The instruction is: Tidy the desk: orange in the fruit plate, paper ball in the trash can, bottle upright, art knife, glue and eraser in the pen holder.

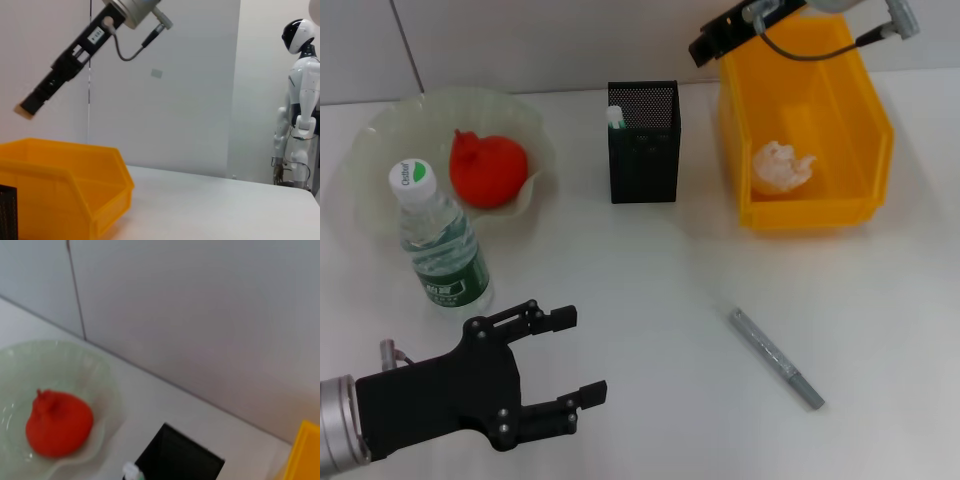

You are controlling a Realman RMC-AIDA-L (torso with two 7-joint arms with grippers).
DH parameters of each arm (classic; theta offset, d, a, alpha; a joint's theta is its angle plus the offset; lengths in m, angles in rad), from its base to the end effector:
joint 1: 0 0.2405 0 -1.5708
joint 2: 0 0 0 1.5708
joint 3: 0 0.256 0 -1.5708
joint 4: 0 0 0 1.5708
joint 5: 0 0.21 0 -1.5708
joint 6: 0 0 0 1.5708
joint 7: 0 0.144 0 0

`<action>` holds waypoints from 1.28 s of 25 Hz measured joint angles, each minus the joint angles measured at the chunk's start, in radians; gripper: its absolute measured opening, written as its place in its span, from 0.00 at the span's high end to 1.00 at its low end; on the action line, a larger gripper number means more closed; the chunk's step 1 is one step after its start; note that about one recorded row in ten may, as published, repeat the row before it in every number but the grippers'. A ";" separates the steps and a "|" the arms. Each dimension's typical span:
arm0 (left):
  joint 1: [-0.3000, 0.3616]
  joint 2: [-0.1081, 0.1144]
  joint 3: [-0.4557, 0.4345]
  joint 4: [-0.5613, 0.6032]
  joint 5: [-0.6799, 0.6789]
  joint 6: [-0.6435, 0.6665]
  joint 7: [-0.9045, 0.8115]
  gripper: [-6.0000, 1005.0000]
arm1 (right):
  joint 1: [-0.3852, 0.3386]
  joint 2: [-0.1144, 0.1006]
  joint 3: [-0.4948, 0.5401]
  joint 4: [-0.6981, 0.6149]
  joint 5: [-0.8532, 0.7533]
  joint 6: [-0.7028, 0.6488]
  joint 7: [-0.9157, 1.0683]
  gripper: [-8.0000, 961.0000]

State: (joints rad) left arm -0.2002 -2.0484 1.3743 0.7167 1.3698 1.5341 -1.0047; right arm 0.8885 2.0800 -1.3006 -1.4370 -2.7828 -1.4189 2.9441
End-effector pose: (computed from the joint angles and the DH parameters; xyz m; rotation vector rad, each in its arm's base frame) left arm -0.2624 0.2445 -0.0376 -2.7637 -0.2409 -0.9362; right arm 0.0644 0.4243 0.0436 -2.2480 0.8739 -0.1238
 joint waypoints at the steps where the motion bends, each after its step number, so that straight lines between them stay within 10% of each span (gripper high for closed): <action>1: 0.000 0.000 0.000 0.000 0.000 0.000 0.000 0.20 | 0.000 0.000 0.000 0.000 0.000 0.000 0.000 0.54; 32: -0.004 -0.003 0.000 0.000 0.000 0.006 -0.005 0.20 | 0.098 0.003 -0.011 0.428 0.105 0.322 -0.055 0.49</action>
State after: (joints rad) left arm -0.2039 -2.0510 1.3744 0.7165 1.3699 1.5398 -1.0097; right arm 0.9868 2.0832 -1.3115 -1.0094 -2.6782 -1.0967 2.8890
